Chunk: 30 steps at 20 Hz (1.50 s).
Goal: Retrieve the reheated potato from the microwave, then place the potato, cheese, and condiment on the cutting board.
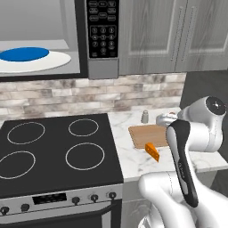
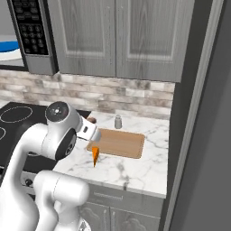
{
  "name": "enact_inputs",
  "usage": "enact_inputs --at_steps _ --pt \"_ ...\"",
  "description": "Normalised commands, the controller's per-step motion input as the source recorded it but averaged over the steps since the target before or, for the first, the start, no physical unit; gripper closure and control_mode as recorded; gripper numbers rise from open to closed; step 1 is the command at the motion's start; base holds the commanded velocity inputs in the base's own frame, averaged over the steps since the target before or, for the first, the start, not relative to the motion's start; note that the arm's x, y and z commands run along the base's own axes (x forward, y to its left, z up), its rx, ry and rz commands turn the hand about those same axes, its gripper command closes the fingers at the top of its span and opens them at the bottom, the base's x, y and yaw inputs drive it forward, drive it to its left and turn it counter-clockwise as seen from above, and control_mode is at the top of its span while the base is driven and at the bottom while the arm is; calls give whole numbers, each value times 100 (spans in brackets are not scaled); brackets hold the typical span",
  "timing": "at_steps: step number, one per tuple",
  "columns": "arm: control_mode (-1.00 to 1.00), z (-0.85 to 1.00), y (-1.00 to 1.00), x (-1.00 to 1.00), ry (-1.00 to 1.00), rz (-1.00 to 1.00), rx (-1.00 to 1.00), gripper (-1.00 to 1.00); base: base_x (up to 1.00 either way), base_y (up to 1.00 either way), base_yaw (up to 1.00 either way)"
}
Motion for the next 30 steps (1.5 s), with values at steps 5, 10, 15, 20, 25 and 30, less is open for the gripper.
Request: enact_inputs --at_steps 5,10,15,20,25,30 --pt "-100 -12 -59 25 19 -10 9 100 0 0 0" --pt "-100 -6 -63 22 17 -6 10 100 0 0 0" --pt "-100 -13 -44 24 4 0 4 100 0 0 0" --pt "-100 -26 -14 32 0 1 0 100 0 0 0" --pt "-100 -39 -4 29 -3 1 -6 100 0 0 0" --pt "-100 -40 0 36 -3 0 -5 100 0 0 0"
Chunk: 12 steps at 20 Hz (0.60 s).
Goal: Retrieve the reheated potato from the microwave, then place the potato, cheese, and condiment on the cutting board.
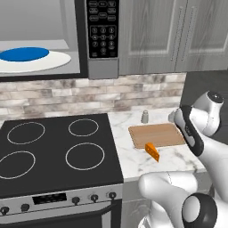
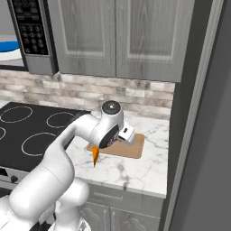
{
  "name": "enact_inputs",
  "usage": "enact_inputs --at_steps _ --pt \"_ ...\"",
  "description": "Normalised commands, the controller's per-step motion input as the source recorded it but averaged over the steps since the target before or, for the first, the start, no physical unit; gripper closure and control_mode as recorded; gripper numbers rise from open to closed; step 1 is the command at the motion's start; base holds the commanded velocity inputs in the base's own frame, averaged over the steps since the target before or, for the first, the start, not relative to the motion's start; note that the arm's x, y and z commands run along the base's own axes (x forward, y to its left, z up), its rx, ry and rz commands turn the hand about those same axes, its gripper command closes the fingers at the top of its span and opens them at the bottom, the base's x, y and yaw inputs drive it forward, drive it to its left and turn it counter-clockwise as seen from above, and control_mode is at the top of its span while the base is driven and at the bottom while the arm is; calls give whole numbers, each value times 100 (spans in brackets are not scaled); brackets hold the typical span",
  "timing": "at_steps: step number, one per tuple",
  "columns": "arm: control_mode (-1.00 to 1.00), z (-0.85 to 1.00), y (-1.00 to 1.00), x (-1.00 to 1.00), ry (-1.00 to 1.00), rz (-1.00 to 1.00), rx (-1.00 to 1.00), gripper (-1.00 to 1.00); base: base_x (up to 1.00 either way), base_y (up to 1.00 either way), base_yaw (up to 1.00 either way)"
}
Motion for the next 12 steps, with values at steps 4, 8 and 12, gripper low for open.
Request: enact_inputs --at_steps 4,8,12 --pt "-100 -35 0 43 0 0 -5 100 0 0 0" --pt "-100 -35 -7 34 -2 5 0 100 0 0 0" --pt "-100 -27 -15 37 -2 8 -1 100 0 0 0"
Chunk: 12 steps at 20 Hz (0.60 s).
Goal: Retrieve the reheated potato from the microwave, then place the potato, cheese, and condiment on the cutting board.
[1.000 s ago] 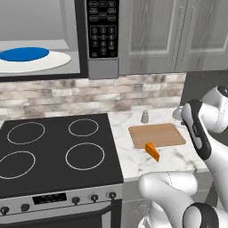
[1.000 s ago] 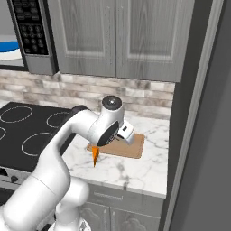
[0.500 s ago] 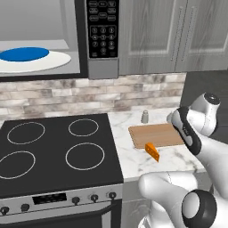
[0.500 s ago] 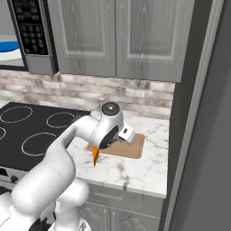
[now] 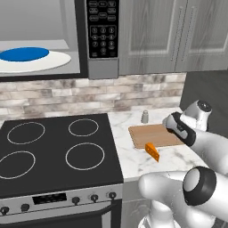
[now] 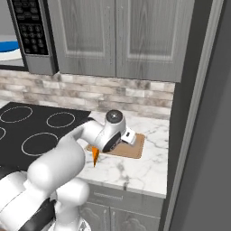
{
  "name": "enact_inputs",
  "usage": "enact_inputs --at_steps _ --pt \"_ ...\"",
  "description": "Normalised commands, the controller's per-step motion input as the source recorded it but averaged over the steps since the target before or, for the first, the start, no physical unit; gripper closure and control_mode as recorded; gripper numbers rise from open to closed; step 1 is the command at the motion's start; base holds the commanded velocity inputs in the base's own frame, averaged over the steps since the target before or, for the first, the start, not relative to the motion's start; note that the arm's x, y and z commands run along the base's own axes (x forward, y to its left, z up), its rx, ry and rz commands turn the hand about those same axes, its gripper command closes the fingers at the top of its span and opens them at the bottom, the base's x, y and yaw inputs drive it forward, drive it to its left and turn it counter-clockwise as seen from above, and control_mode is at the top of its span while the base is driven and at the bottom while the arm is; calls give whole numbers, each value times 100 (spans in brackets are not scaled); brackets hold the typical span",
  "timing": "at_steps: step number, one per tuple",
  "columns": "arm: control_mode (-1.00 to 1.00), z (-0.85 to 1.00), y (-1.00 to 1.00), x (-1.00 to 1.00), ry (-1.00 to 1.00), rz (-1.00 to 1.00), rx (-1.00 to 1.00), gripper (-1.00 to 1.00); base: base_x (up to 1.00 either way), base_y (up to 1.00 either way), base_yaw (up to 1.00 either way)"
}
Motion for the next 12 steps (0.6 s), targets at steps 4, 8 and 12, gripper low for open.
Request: enact_inputs --at_steps 4,8,12 --pt "-100 -20 -17 26 0 12 -1 100 0 0 0" --pt "-100 -16 -3 22 0 8 -5 100 0 0 0" --pt "-100 -17 -12 25 0 8 -4 100 0 0 0"
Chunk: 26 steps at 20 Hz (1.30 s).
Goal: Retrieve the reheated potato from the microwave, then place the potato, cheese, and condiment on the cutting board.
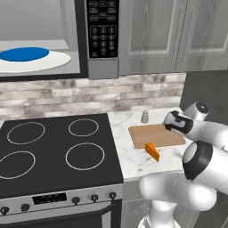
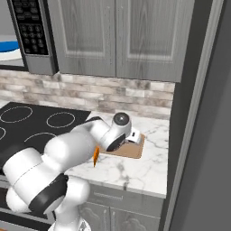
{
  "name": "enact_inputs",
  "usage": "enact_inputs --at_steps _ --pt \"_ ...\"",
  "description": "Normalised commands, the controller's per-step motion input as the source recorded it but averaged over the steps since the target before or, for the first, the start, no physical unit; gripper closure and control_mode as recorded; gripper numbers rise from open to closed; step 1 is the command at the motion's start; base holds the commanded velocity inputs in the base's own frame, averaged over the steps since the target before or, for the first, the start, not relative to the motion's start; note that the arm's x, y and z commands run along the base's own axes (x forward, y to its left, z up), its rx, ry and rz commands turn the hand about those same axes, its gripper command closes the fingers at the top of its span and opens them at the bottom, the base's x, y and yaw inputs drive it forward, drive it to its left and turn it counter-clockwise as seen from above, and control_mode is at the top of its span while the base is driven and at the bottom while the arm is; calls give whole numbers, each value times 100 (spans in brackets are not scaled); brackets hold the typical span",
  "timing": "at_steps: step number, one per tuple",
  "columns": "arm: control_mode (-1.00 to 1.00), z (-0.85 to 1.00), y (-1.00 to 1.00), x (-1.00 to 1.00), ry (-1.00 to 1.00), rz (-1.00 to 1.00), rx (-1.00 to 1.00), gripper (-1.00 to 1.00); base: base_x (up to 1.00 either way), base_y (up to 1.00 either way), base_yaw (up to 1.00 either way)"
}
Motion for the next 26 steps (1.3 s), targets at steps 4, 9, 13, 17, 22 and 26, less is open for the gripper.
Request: enact_inputs --at_steps 4,9,13,17,22,26 --pt "-100 -19 -10 27 0 6 -2 100 0 0 0" --pt "-100 -25 -5 20 -1 2 -5 100 0 0 0" --pt "-100 -24 -8 21 0 0 -4 100 0 0 0" --pt "-100 -23 -7 22 0 0 -3 100 0 0 0" --pt "-100 -19 -13 18 0 4 -1 100 0 0 0" --pt "-100 -17 -20 5 0 9 0 100 0 0 0"
